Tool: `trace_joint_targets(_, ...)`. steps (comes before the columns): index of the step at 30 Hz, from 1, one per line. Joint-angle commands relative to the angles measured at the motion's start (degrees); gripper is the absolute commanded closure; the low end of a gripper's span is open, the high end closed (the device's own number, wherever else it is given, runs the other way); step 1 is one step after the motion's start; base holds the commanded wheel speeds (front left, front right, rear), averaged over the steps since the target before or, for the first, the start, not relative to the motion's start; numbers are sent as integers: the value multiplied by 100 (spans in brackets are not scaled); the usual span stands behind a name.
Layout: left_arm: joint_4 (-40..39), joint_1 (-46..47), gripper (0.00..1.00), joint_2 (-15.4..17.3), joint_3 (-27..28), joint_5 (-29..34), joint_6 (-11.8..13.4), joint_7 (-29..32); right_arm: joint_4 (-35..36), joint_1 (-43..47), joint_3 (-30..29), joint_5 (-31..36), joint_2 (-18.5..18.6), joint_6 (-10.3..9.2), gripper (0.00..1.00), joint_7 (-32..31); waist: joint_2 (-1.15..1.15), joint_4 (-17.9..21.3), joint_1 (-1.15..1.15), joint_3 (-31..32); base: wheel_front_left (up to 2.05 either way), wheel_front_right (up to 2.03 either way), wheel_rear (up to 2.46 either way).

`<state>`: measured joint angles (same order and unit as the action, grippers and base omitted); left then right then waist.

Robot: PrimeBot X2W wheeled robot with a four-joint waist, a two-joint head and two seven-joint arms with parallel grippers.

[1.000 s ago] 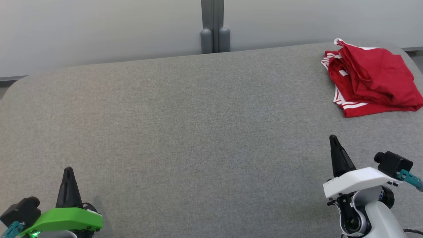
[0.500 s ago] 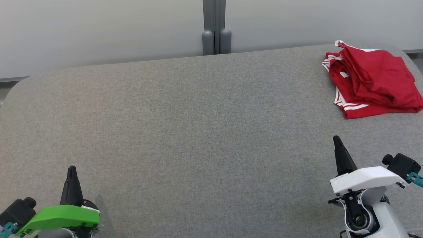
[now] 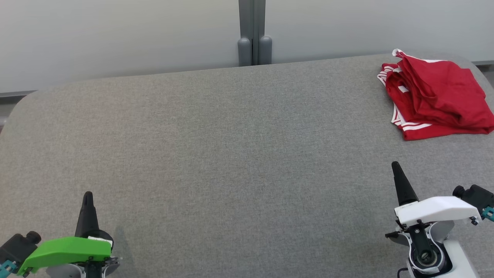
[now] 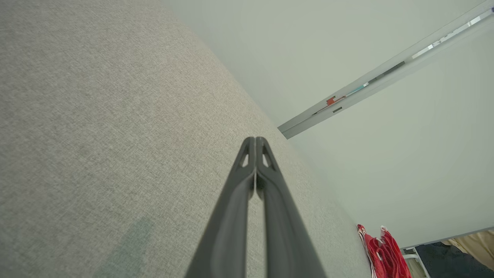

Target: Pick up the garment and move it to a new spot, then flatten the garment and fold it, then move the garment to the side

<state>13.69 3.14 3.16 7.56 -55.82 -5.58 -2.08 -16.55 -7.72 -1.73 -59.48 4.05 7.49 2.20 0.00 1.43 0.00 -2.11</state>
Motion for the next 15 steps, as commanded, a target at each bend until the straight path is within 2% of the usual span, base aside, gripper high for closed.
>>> trace_joint_targets(1, -41, 165, 100, 20, 6, -182, -39, 40, 86, -16, -44, -163, 1, 2, 100, -39, 0, -3, 0, 4, 0, 0, 0)
trace_joint_targets(15, -21, 211, 100, 9, -22, -1078, -82, 252, 136, 34, -161, -961, -31, 2, 100, -259, 0, -32, 0, 43, 0, 0, 0)
